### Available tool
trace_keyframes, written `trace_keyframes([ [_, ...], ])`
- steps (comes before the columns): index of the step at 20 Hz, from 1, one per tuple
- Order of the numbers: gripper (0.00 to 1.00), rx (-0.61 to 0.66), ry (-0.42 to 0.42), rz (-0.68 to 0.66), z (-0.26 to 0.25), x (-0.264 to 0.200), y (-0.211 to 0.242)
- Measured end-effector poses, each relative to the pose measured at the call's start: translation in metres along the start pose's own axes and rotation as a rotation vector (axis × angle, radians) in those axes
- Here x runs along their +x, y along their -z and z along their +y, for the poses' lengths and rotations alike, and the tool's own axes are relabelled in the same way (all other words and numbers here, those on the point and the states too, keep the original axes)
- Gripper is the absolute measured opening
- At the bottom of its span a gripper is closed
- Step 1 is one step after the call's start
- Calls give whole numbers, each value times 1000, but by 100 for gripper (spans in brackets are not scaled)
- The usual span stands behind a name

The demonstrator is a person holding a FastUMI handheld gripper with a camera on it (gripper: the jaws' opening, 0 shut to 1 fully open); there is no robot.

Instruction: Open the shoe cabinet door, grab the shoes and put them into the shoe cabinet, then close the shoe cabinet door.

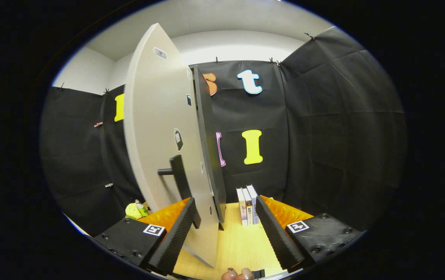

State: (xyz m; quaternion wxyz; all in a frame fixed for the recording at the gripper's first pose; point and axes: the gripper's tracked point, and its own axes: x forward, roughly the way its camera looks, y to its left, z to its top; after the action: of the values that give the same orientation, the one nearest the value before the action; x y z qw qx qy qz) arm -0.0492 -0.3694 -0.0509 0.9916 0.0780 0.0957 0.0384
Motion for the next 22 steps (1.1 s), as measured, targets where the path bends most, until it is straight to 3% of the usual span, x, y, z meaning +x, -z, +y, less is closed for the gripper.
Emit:
trace_keyframes([
  [10, 97, -31, -132, 35, 36, 18, 11],
  [16, 97, -31, -181, 28, 112, 31, 24],
  [22, 97, -5, -179, 12, 174, 72, 35],
])
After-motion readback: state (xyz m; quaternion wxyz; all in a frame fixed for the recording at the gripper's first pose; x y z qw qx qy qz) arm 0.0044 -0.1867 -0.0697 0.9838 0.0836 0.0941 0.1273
